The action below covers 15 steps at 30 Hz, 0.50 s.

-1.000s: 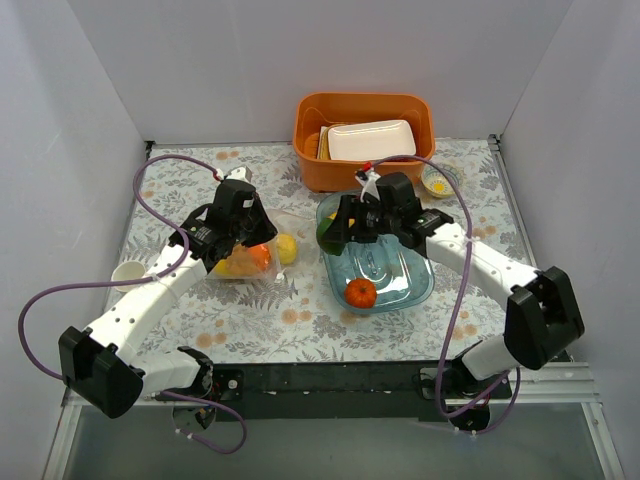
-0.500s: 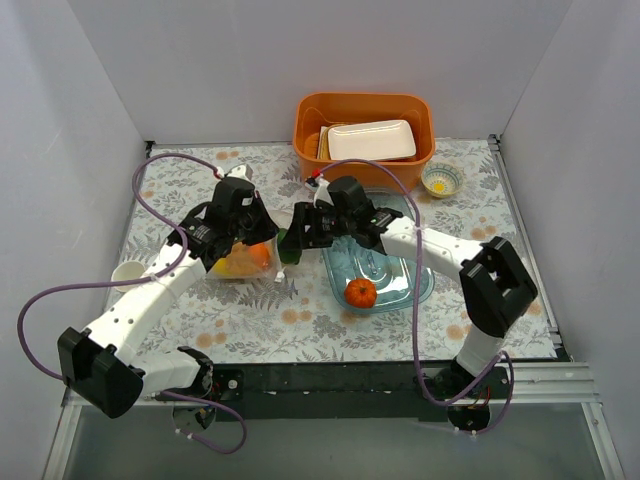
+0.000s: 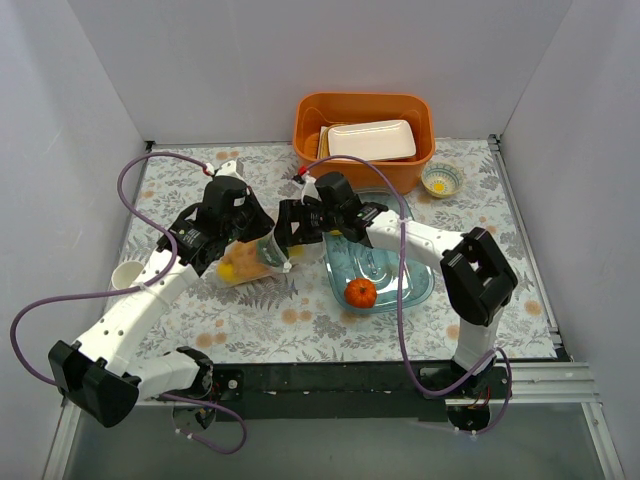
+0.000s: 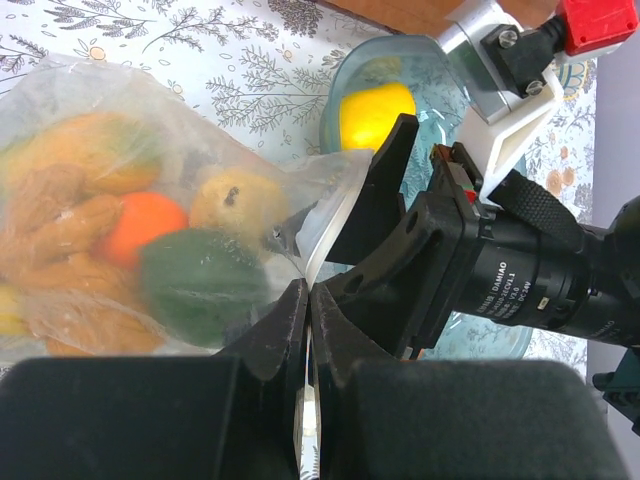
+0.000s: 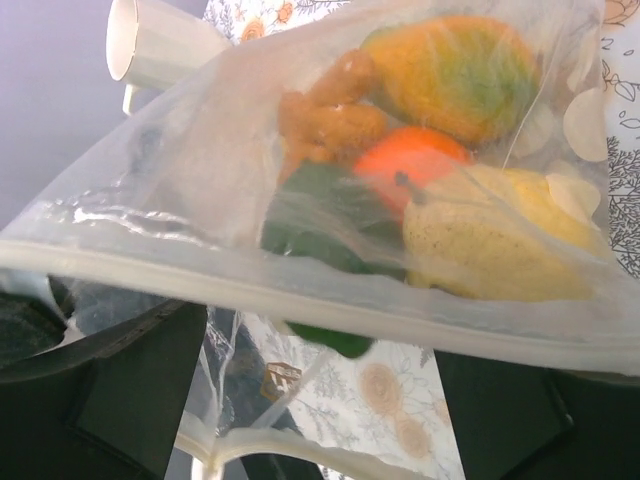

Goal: Place the food in the zip-top bag and seal the zipper
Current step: Place the fake fruit in the zipper food storage bag.

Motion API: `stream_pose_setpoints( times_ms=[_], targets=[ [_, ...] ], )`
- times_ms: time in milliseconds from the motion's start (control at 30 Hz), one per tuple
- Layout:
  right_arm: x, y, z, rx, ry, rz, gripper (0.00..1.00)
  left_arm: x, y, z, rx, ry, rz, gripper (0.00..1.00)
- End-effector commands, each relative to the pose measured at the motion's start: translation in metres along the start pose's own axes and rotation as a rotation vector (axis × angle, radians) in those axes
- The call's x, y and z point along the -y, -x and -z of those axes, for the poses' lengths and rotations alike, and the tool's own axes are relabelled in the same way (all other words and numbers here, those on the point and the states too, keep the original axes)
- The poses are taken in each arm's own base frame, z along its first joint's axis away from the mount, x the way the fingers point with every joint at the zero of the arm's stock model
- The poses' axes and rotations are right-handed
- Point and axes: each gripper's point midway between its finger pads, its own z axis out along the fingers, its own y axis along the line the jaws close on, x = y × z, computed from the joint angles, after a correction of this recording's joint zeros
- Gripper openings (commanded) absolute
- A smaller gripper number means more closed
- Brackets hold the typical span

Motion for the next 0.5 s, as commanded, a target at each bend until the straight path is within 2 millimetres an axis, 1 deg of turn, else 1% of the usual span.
stream_pose_setpoints(
  times_ms=[0, 33, 67, 100, 133, 167, 200, 233, 267, 300, 333, 367, 400, 467],
  targets=[
    [-0.027, 0.018, 0.019, 0.060, 0.042, 0.107, 0.98, 0.005, 0.014, 0.012, 0.054, -0.012, 0.013, 0.00],
    [-0.027, 0.016, 0.024, 0.050, 0.029, 0.115, 0.98, 0.004, 0.014, 0.011, 0.055, -0.009, 0.013, 0.00],
    [-0.024, 0.017, 0.025, 0.058, 0.006, 0.115, 0.98, 0.004, 0.013, 0.010, 0.053, -0.005, 0.015, 0.00],
    [-0.024, 0.020, 0.032, 0.072, -0.017, 0.117, 0.98, 0.004, 0.015, 0.011, 0.057, -0.004, 0.014, 0.00],
    [-0.020, 0.020, 0.035, 0.080, -0.045, 0.116, 0.98, 0.004, 0.015, 0.011, 0.058, -0.001, 0.014, 0.00],
    [-0.014, 0.024, 0.040, 0.112, -0.089, 0.129, 0.98, 0.003, 0.014, 0.011, 0.056, 0.003, 0.012, 0.00],
    [-0.019, 0.030, 0.052, 0.149, -0.107, 0.141, 0.98, 0.002, 0.015, 0.011, 0.056, 0.007, 0.012, 0.00],
    [-0.011, 0.027, 0.058, 0.160, -0.147, 0.139, 0.98, 0.002, 0.015, 0.011, 0.057, 0.010, 0.010, 0.00],
    [-0.002, 0.034, 0.067, 0.204, -0.208, 0.149, 0.98, 0.001, 0.015, 0.011, 0.058, 0.013, 0.010, 0.00],
    [-0.006, 0.040, 0.081, 0.244, -0.228, 0.160, 0.98, 0.000, 0.015, 0.011, 0.060, 0.016, 0.010, 0.00],
    [0.005, 0.038, 0.088, 0.255, -0.272, 0.146, 0.98, -0.002, 0.013, 0.009, 0.055, 0.021, 0.009, 0.00],
    [0.019, 0.039, 0.098, 0.276, -0.352, 0.133, 0.98, -0.002, 0.011, 0.009, 0.051, 0.019, 0.009, 0.00],
    [0.024, 0.040, 0.106, 0.289, -0.383, 0.131, 0.98, -0.002, 0.011, 0.008, 0.051, 0.021, 0.008, 0.00],
    [0.053, 0.040, 0.118, 0.294, -0.501, 0.092, 0.98, -0.003, 0.009, 0.006, 0.046, 0.022, 0.008, 0.00]
  ],
)
